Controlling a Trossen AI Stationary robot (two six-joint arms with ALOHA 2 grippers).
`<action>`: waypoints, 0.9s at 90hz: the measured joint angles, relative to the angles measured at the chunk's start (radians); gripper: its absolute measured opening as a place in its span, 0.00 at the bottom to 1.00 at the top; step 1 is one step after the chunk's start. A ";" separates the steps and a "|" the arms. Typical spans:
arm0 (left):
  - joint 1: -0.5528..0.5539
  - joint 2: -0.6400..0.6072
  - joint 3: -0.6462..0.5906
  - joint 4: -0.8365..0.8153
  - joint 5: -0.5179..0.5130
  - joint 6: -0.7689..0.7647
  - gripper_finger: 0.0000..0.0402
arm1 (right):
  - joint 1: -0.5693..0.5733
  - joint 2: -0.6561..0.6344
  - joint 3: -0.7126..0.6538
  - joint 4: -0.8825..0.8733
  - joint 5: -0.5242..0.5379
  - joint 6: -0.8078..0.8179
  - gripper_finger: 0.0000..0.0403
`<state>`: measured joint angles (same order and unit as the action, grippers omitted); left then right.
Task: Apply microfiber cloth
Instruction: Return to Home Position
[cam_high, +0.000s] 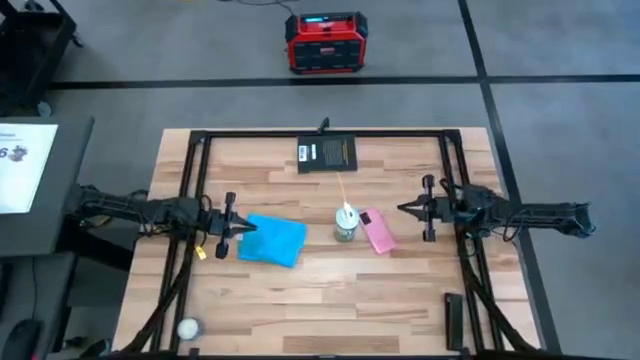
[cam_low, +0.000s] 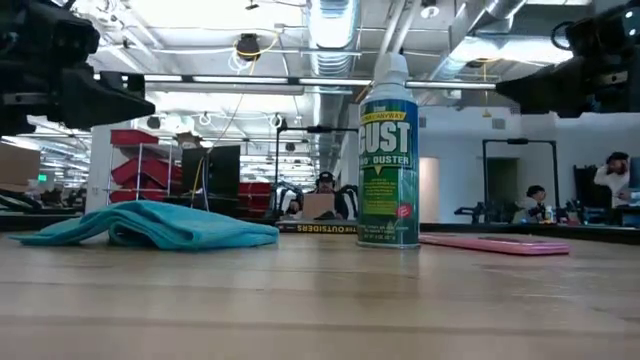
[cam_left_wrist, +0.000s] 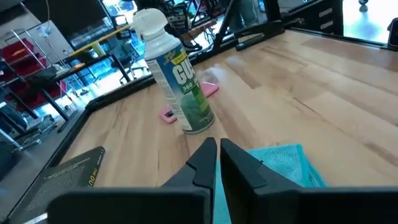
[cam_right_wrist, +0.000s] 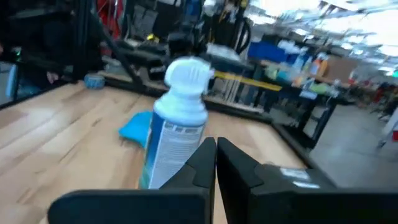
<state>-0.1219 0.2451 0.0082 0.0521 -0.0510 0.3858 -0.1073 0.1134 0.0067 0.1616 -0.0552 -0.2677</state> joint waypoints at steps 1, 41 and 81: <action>0.000 0.000 0.000 0.000 0.002 0.001 0.00 | -0.001 -0.015 0.000 -0.013 0.000 0.000 0.00; 0.000 -0.043 -0.001 -0.022 0.106 -0.107 0.00 | -0.001 -0.111 -0.001 -0.138 0.016 0.065 0.00; 0.000 -0.039 -0.002 -0.035 0.065 -0.267 0.00 | 0.000 -0.108 -0.002 -0.151 0.072 0.137 0.00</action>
<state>-0.1219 0.2066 0.0067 0.0169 0.0143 0.1192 -0.1074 0.0049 0.0051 0.0102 0.0168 -0.1311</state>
